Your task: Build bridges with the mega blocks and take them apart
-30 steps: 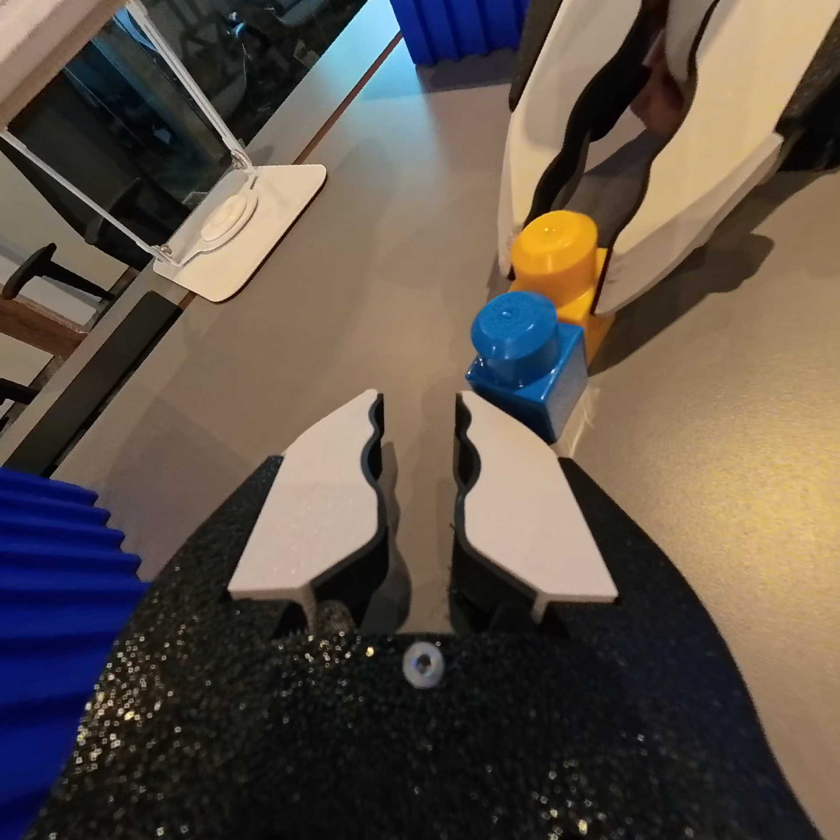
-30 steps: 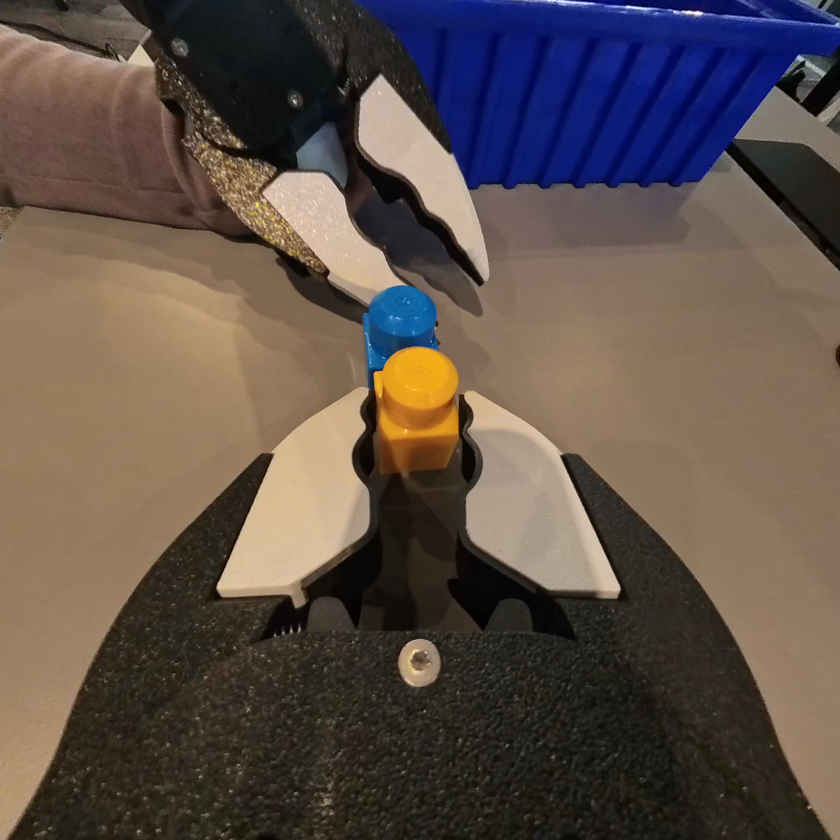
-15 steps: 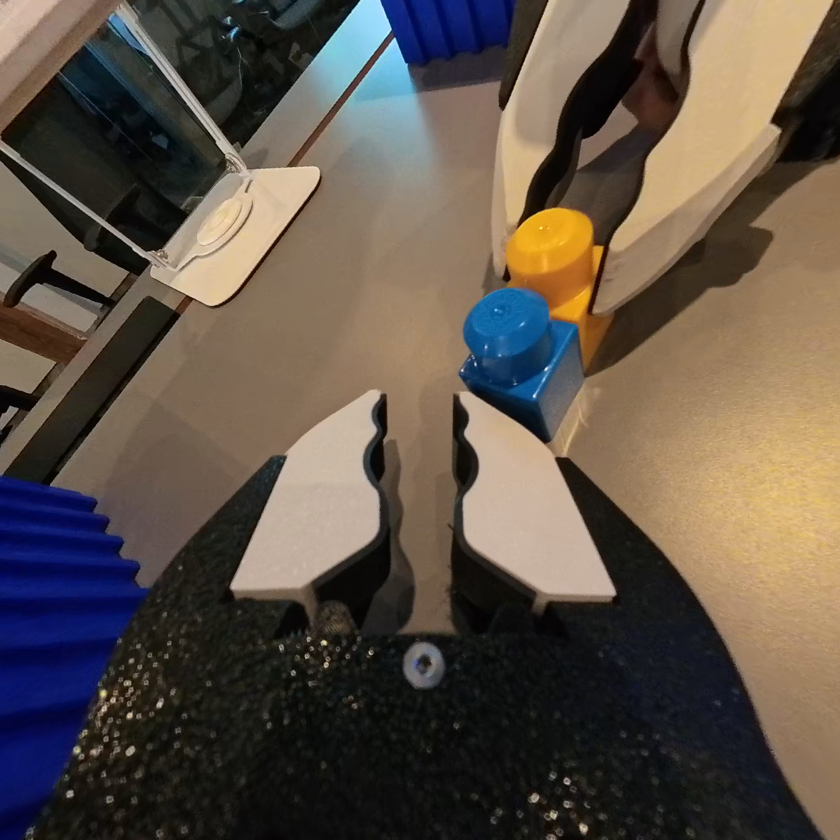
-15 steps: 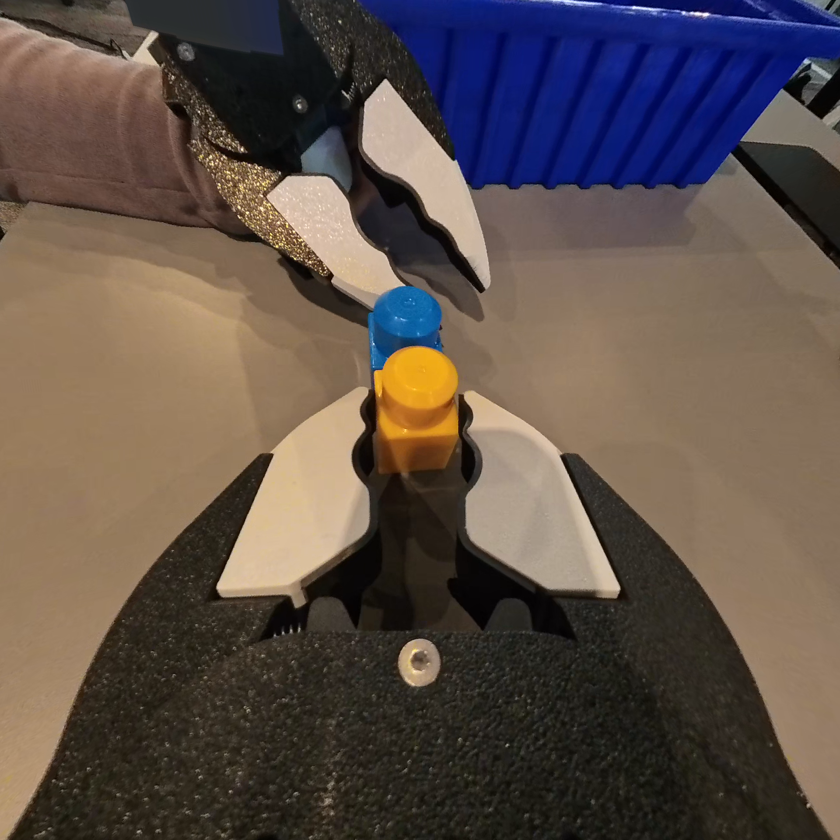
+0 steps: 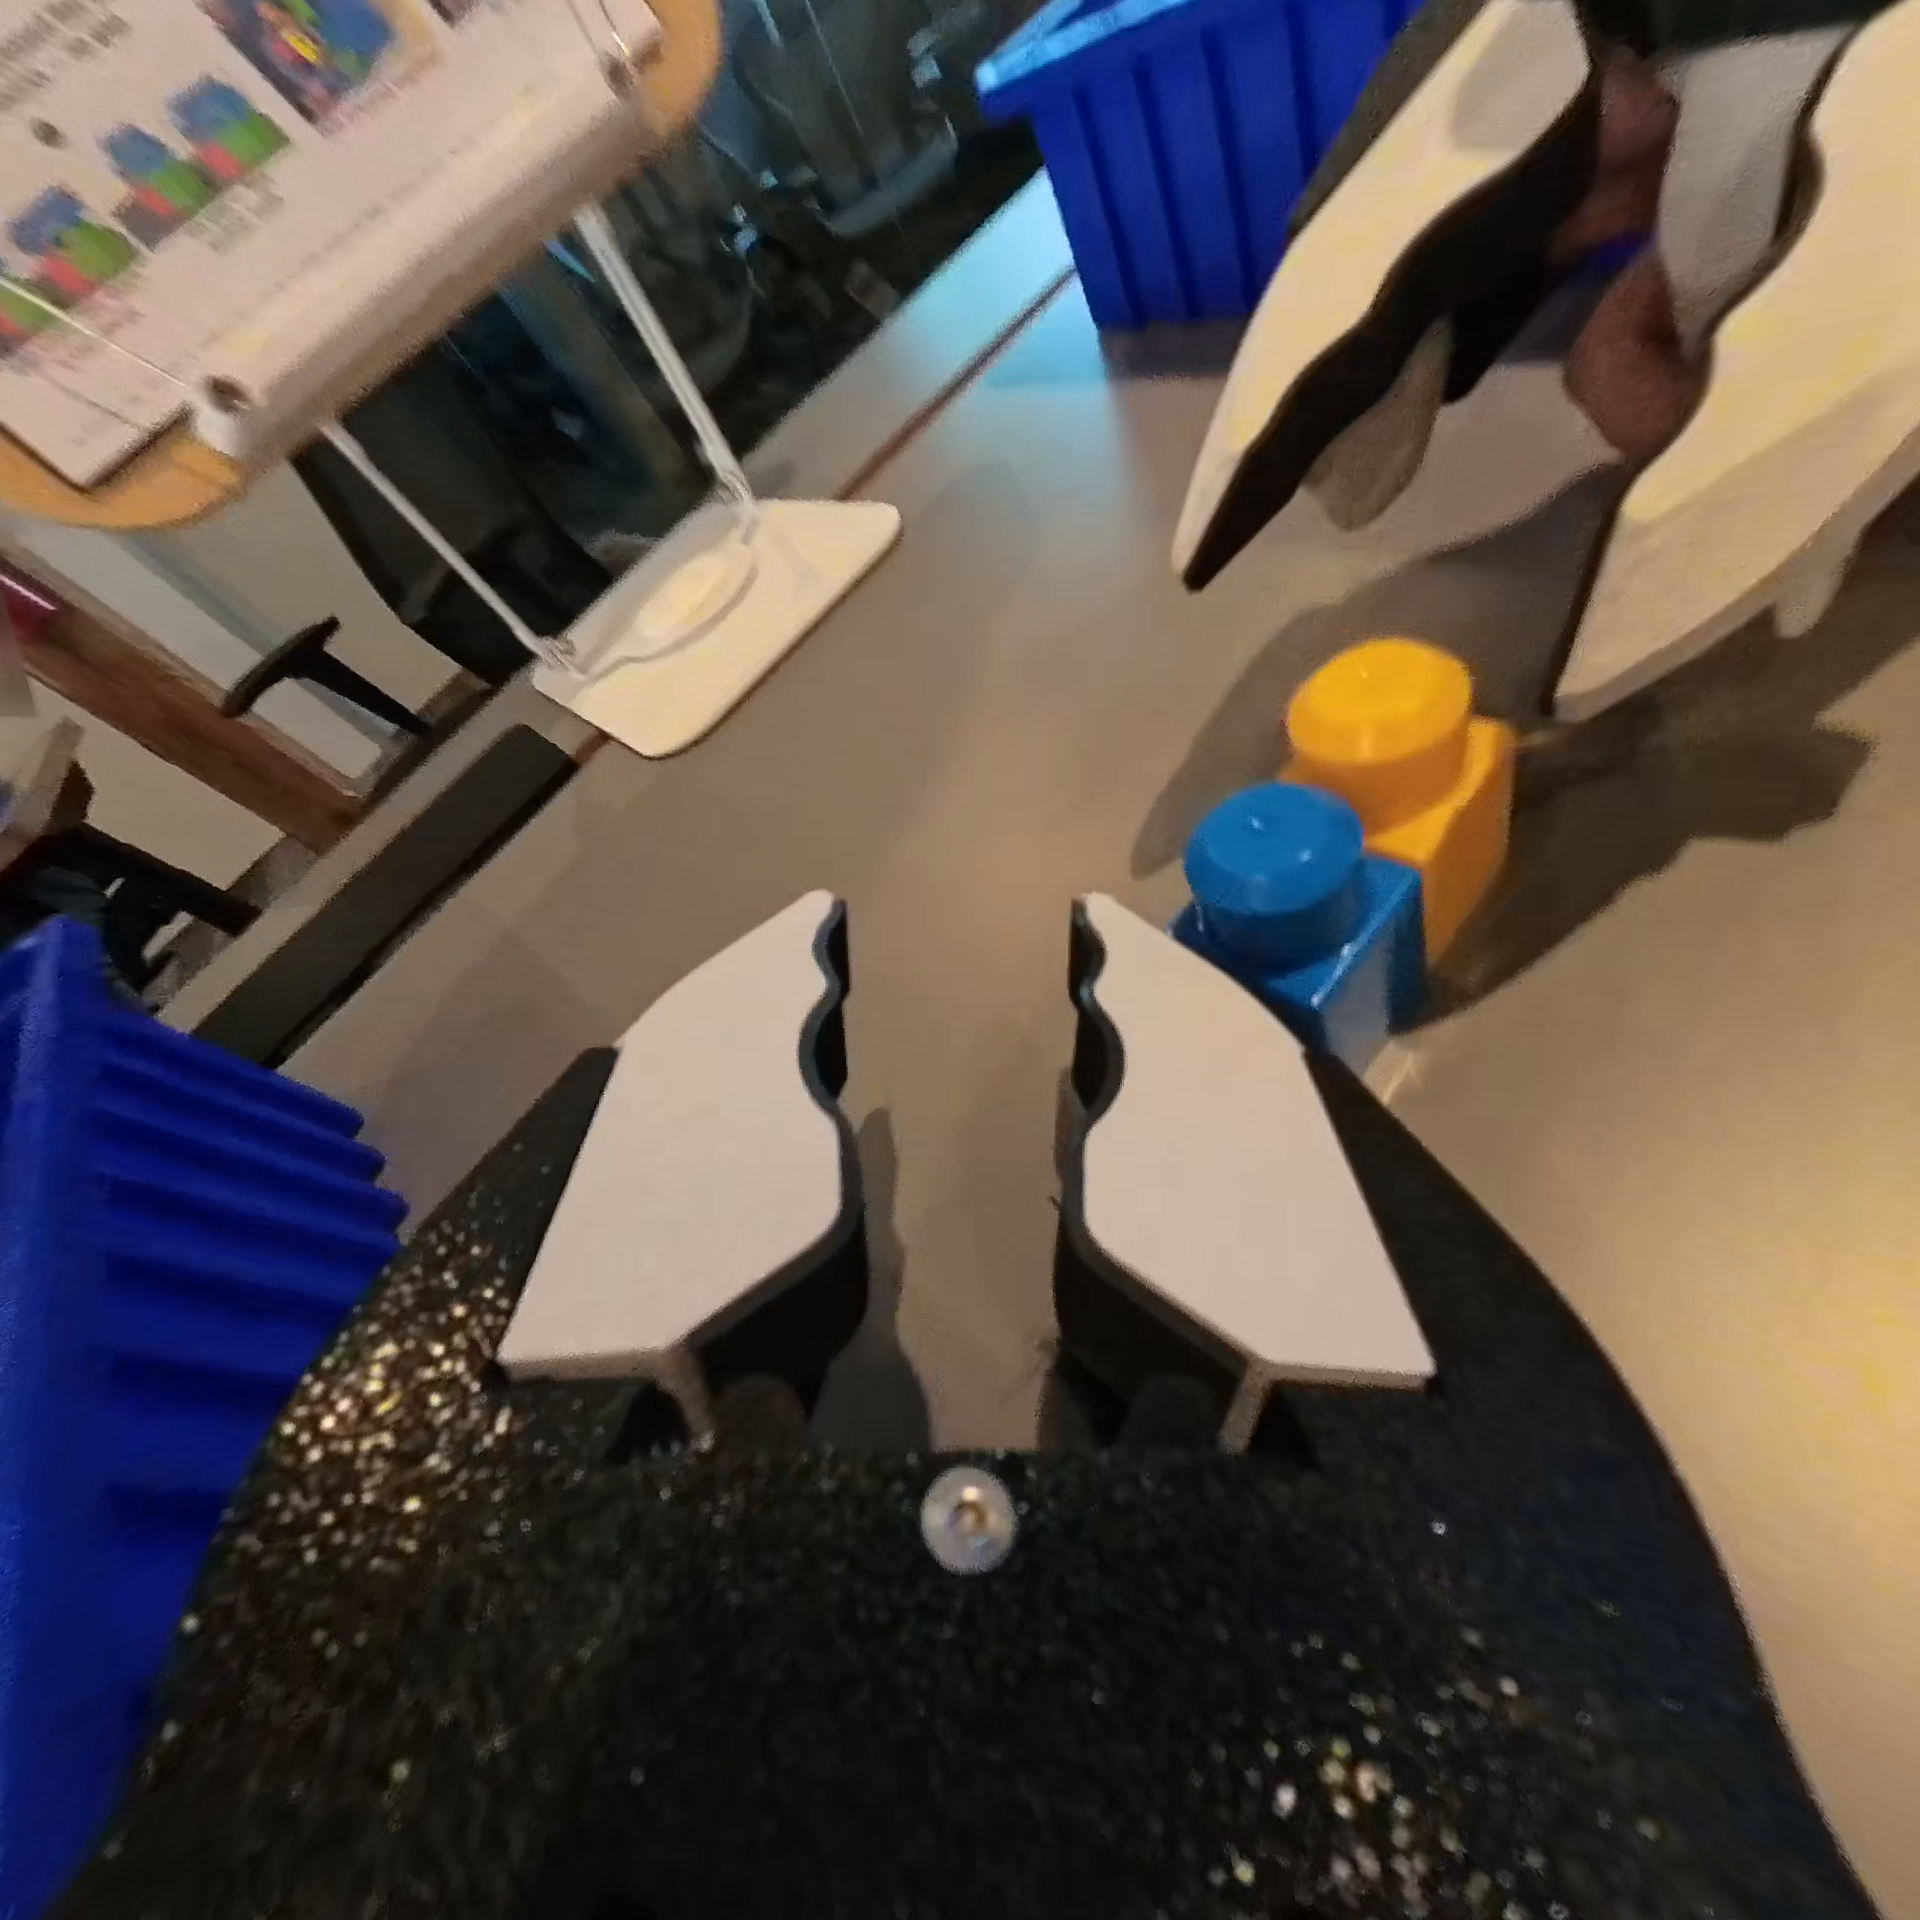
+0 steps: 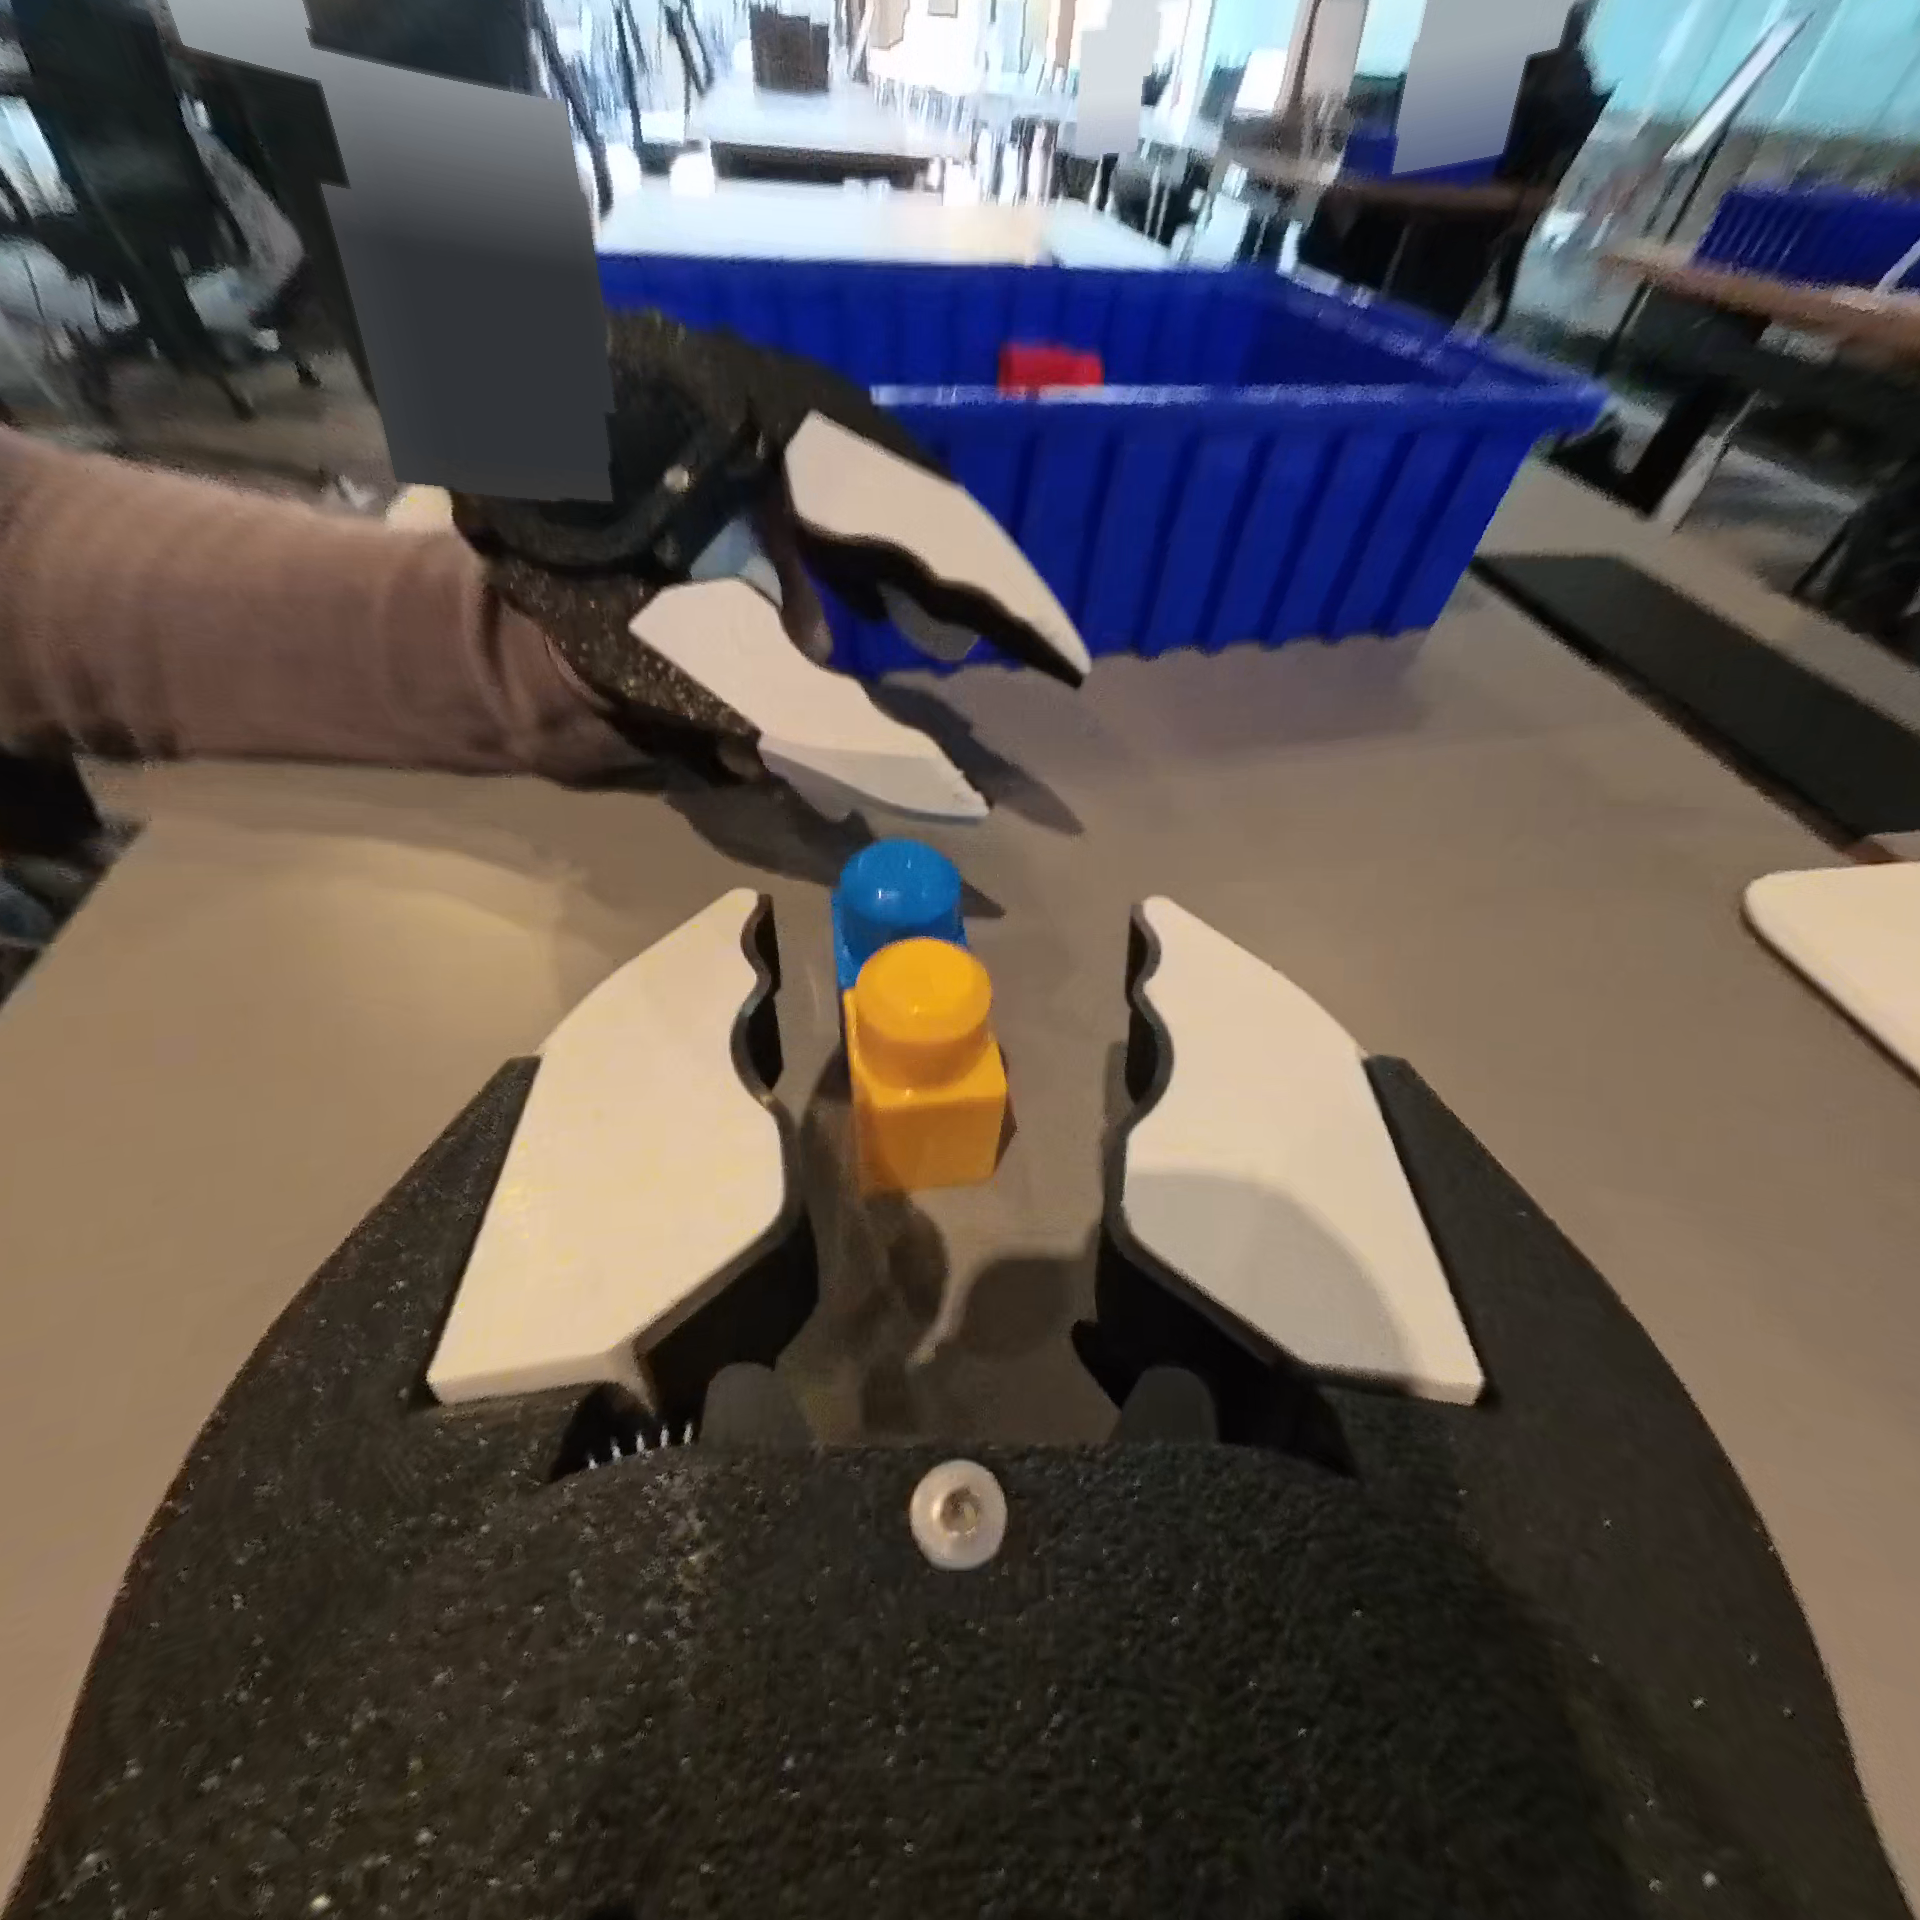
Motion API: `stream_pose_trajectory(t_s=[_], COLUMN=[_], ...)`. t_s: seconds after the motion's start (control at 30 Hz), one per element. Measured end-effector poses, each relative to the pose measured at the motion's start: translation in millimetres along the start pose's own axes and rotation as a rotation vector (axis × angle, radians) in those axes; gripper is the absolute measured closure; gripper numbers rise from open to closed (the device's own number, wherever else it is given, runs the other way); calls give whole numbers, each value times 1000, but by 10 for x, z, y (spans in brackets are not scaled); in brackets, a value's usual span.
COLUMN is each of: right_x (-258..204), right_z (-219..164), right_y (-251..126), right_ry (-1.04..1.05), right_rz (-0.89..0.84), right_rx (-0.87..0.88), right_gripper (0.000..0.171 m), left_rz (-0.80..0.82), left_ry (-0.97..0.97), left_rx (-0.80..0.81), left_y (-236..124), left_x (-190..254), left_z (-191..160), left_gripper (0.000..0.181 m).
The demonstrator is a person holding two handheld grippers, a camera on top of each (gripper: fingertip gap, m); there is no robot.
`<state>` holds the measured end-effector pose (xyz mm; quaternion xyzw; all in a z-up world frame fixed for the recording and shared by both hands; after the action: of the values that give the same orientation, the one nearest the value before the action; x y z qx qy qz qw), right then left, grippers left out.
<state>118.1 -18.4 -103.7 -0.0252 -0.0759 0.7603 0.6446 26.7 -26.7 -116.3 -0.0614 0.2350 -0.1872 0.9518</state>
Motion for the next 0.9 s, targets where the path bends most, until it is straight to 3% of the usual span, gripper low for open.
stream_pose_trajectory(t_s=[0.17,0.27,0.33,0.43,0.63,0.9], right_x=[145,358,386,358,278,277], right_z=[339,542,603,626,593,410], right_y=[-147,-315,-399,-401,-235,9], right_ry=[-75,-222,-300,-350,-420,-447], right_rz=[-184,-493,-611,-674,-714,-655], right_rx=[199,327,349,355,351,265], right_gripper=[108,99,102,108,113,119], left_rz=[28,158,263,307,410,633], left_ry=[-15,48,107,108,-89,-204], left_rx=[185,253,309,367,497,418], left_y=[-137,-277,-424,-651,-1268,-1986], left_x=[14,-40,-97,-107,-430,-1580], left_z=[340,543,690,863,1175,876], left_gripper=[141,146,154,155,153,153])
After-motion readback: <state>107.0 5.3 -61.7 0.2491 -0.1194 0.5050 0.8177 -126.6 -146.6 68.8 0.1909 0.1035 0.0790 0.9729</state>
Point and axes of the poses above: each gripper's, where its closed fingertips meet, y out along the fingers, z out of its top, x = y × z across the jaws, the point moved 2 cm from there along -y, back along the fingers, and after that the axes turned 6 degrees about x, right-handed, at the moved point
